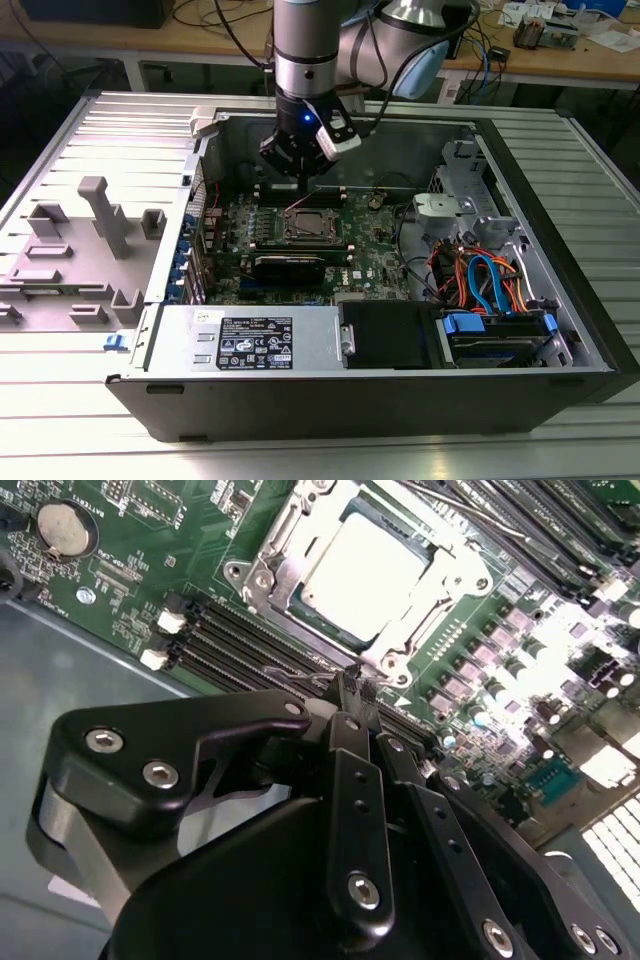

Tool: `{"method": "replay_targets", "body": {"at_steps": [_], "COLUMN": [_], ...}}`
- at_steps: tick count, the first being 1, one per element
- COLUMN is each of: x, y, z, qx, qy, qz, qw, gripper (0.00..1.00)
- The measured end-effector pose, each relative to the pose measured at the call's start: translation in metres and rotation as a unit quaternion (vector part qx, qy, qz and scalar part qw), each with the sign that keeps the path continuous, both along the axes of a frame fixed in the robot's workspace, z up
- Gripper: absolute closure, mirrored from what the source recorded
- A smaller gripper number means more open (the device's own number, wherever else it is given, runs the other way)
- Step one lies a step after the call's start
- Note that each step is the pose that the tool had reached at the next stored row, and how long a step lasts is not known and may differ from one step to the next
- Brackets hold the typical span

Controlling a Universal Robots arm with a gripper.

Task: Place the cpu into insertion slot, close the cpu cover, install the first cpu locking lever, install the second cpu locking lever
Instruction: 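Install the first cpu locking lever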

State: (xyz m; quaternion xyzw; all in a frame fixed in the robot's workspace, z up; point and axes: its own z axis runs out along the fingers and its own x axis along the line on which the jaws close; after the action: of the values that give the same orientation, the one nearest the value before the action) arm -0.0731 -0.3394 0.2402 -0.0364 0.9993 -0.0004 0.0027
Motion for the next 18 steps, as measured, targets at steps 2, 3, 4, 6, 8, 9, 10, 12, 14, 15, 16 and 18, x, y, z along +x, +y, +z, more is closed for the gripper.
{"method": "replay_targets", "body": {"at_steps": [2, 3, 4, 6, 8, 9, 10, 12, 14, 15, 16, 18], "x": [0.001, 0.002, 0.002, 0.003, 0.004, 0.004, 0.004, 0.004, 0.005, 0.006, 0.006, 0.009], "y": [0.0002, 0.0003, 0.0003, 0.0005, 0.0008, 0.0016, 0.0020, 0.0024, 0.0028, 0.0030, 0.0031, 0.0033], "z": [-0.0015, -0.0020, -0.0026, -0.0046, -0.0055, -0.0060, -0.0062, -0.0069, -0.0077, -0.0082, -0.0090, -0.0111], "qx": [-0.0001, -0.0001, -0.0001, -0.0001, -0.0002, -0.0001, -0.0002, -0.0001, -0.0002, -0.0002, -0.0002, -0.0002], "qy": [0.0000, 0.0000, 0.0000, 0.0000, 0.0001, 0.0001, 0.0001, 0.0000, 0.0001, 0.0001, 0.0001, 0.0001], "qz": [-0.001, -0.002, -0.004, -0.017, -0.023, -0.023, -0.023, -0.023, -0.023, -0.023, -0.023, -0.023], "qw": [1.0000, 1.0000, 1.0000, 0.9999, 0.9997, 0.9997, 0.9997, 0.9997, 0.9997, 0.9997, 0.9997, 0.9997], "gripper": [0.89, 0.89, 0.89, 0.89, 0.89, 0.89, 0.89, 0.89, 0.89, 0.89, 0.89, 0.89]}}
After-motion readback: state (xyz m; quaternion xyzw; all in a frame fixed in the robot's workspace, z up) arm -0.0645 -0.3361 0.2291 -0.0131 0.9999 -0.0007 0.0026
